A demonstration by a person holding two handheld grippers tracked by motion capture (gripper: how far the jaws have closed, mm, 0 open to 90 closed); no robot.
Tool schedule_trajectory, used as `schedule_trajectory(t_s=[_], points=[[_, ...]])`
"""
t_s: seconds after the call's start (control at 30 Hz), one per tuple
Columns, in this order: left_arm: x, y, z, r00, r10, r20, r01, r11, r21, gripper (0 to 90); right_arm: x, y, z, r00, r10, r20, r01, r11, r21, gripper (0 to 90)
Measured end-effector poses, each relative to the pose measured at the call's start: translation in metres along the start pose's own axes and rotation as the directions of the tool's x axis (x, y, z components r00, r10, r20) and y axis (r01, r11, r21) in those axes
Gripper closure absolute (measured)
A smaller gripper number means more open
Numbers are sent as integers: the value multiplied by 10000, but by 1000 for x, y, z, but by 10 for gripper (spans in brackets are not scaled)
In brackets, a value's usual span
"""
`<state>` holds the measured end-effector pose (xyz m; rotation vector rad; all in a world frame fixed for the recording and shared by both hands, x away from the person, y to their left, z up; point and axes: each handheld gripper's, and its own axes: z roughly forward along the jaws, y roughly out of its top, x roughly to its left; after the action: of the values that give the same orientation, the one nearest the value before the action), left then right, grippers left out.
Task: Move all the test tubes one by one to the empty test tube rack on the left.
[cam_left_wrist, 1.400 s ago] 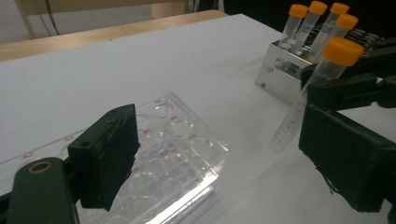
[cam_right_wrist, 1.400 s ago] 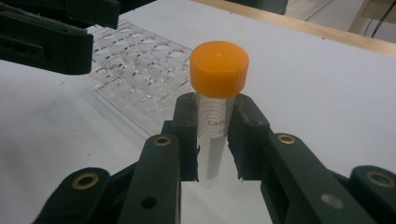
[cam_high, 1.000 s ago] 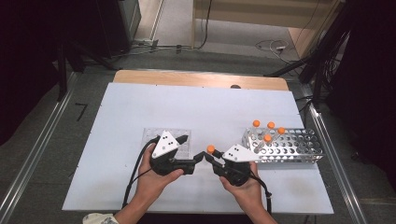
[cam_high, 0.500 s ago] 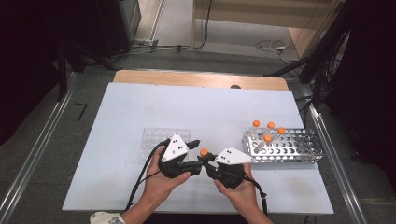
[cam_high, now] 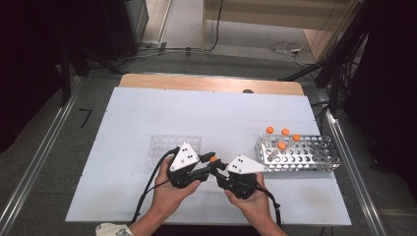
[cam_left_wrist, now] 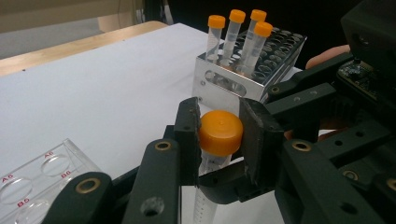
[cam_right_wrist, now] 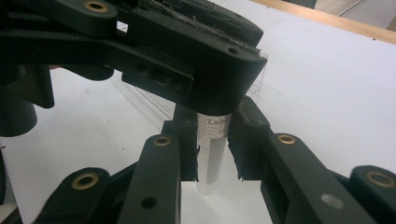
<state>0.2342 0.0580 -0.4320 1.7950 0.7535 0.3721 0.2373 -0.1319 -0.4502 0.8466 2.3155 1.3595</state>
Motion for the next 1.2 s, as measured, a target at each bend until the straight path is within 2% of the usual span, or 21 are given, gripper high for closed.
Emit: schedule_trajectory(t_s=[0.1, 0.17, 0.27, 0.47, 0.57, 0.73, 1.2], points=[[1, 1, -1, 10000, -30, 43, 31, 10000, -30, 712, 0, 0, 0, 10000, 35, -8, -35, 10000, -40, 712], [2, 2, -2, 10000, -34, 47, 34, 10000, -48, 712, 0, 0, 0, 10000, 54, -44, -54, 10000, -31, 671], [4, 4, -4, 9998, -160, 113, 162, 9998, -126, 713, 0, 0, 1, 9998, 199, -33, -200, 9997, -108, 518], [12, 8, -11, 9995, -328, -19, 327, 9990, -302, 713, -3, 0, 0, 9989, 470, 65, -469, 9988, -126, 315], [20, 10, -17, 9986, -484, -227, 475, 9982, -377, 713, -5, -1, 0, 9986, 520, 137, -519, 9986, -125, 284], [32, 15, -29, 9961, -758, -446, 728, 9952, -652, 713, -9, -3, -2, 9976, 663, 196, -661, 9978, -72, 286], [43, 25, -49, 9926, -1080, -549, 1012, 9882, -1146, 712, -13, -6, -4, 9964, 795, 283, -795, 9968, -23, 287]])
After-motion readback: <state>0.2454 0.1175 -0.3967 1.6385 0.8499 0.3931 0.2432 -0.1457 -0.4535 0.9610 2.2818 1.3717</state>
